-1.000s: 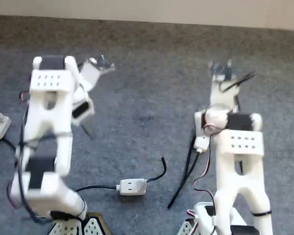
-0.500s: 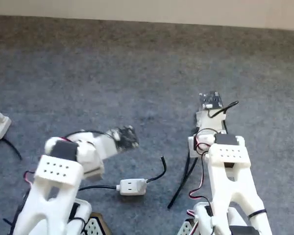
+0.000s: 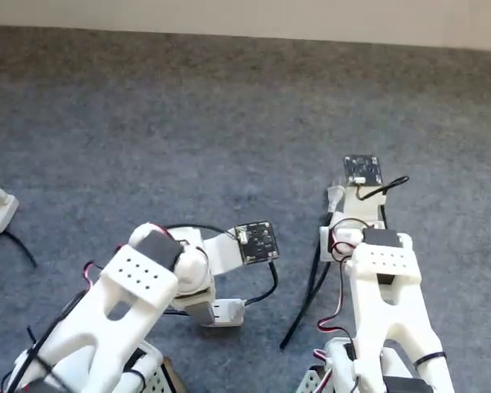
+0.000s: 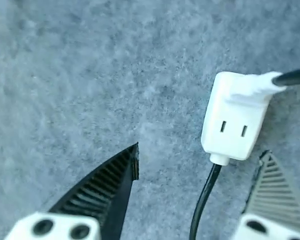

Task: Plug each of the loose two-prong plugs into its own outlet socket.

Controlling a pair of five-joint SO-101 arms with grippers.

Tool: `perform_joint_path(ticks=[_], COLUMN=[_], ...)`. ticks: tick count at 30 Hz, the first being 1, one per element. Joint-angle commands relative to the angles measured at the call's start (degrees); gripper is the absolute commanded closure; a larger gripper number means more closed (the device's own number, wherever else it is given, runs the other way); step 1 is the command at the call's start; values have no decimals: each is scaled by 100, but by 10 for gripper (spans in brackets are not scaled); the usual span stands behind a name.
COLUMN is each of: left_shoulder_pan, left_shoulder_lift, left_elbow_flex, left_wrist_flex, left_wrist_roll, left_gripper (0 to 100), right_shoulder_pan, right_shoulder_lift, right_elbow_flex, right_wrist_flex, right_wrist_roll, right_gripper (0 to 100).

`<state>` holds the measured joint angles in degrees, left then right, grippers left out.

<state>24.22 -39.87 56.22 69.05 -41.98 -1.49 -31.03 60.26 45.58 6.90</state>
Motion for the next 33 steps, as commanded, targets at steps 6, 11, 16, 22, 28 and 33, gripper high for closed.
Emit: perform_joint_path(ticks=[6, 11, 16, 22, 28, 33], left_shoulder_pan=[145, 365, 470, 426, -400, -2097], left_shoulder_lift=[831, 884, 884, 866, 866, 910], left_elbow_flex=[119, 567, 769, 585, -154, -822], left_wrist_flex=[-554, -1116, -1380, -1354, -853, -818], left_wrist_roll=[53, 53, 62, 53, 53, 53], left_gripper=[639, 684, 739, 944, 975, 976], right_shoulder_pan=[13, 13, 13, 13, 13, 13], right_shoulder_lift=[-163, -163, -163, -163, -163, -136], right_elbow_flex=[-13, -13, -4, -4, -4, 4], right_wrist_flex=[-66, -66, -66, -66, -66, -66], right_wrist_roll=[-35, -35, -35, -35, -35, -35], right_gripper=[689, 689, 689, 689, 689, 689])
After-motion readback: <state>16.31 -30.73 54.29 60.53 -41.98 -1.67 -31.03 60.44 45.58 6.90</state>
